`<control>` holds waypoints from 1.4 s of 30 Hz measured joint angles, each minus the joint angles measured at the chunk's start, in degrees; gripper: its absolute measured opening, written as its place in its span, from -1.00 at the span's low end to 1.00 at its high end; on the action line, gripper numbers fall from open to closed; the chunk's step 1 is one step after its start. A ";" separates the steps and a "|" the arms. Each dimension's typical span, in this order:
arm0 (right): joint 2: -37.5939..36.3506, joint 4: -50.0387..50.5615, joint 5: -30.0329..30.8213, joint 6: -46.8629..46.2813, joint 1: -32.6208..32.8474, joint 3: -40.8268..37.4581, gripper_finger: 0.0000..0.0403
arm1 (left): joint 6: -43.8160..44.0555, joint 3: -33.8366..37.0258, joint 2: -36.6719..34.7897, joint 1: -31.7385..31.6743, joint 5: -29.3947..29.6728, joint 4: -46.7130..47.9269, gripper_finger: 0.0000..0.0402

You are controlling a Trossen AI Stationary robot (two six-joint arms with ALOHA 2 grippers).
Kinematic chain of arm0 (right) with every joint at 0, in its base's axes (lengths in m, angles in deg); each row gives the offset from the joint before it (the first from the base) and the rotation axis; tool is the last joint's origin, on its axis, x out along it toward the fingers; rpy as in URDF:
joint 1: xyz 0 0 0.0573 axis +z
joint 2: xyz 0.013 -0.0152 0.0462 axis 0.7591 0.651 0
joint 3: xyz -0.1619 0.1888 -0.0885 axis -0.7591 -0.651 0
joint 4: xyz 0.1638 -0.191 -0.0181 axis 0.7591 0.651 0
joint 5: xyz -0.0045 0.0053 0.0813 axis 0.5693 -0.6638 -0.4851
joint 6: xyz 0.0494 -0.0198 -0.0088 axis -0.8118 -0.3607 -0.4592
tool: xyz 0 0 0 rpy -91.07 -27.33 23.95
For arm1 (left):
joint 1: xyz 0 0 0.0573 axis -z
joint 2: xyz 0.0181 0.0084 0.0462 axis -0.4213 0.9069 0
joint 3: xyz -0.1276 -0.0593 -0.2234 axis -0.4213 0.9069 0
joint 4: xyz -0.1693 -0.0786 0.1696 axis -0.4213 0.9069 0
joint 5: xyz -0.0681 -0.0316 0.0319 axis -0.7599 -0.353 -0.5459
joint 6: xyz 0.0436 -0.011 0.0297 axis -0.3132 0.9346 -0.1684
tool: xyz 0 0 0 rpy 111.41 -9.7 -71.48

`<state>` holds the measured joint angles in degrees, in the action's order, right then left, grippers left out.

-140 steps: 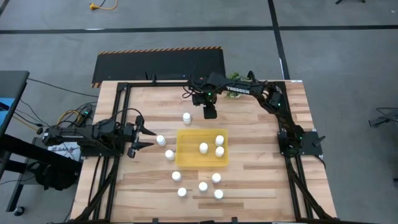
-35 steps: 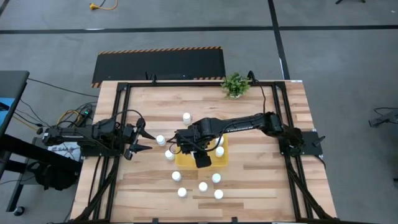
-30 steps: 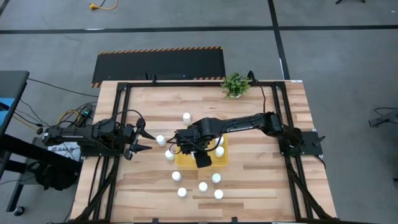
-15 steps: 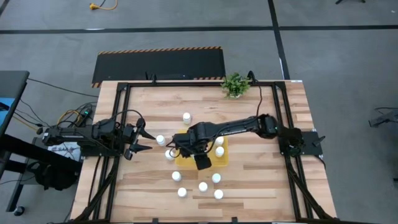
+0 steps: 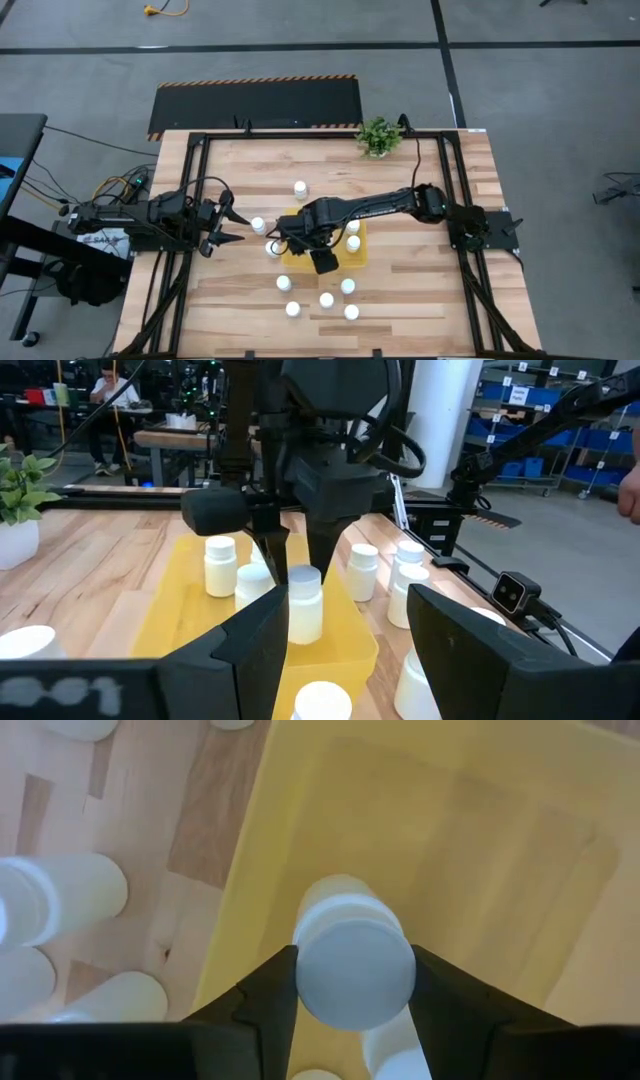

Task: Pick and place pill bottles into a basket
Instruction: Put the white pill bottle into the yellow bin

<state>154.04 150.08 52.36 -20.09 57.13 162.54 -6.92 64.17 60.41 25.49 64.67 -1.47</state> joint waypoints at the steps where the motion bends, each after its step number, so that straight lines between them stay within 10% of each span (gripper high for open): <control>1: 0.00 0.07 0.02 0.03 0.00 0.00 -0.19 | 0.00 0.00 0.01 -0.01 0.00 0.02 -0.04; 42: 3.77 0.70 0.26 2.94 0.48 0.53 0.03 | 0.46 0.00 -0.01 -0.01 -0.12 0.02 -0.04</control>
<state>157.82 150.78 52.62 -17.15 57.61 163.07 -6.46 64.17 60.40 25.48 64.54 -1.44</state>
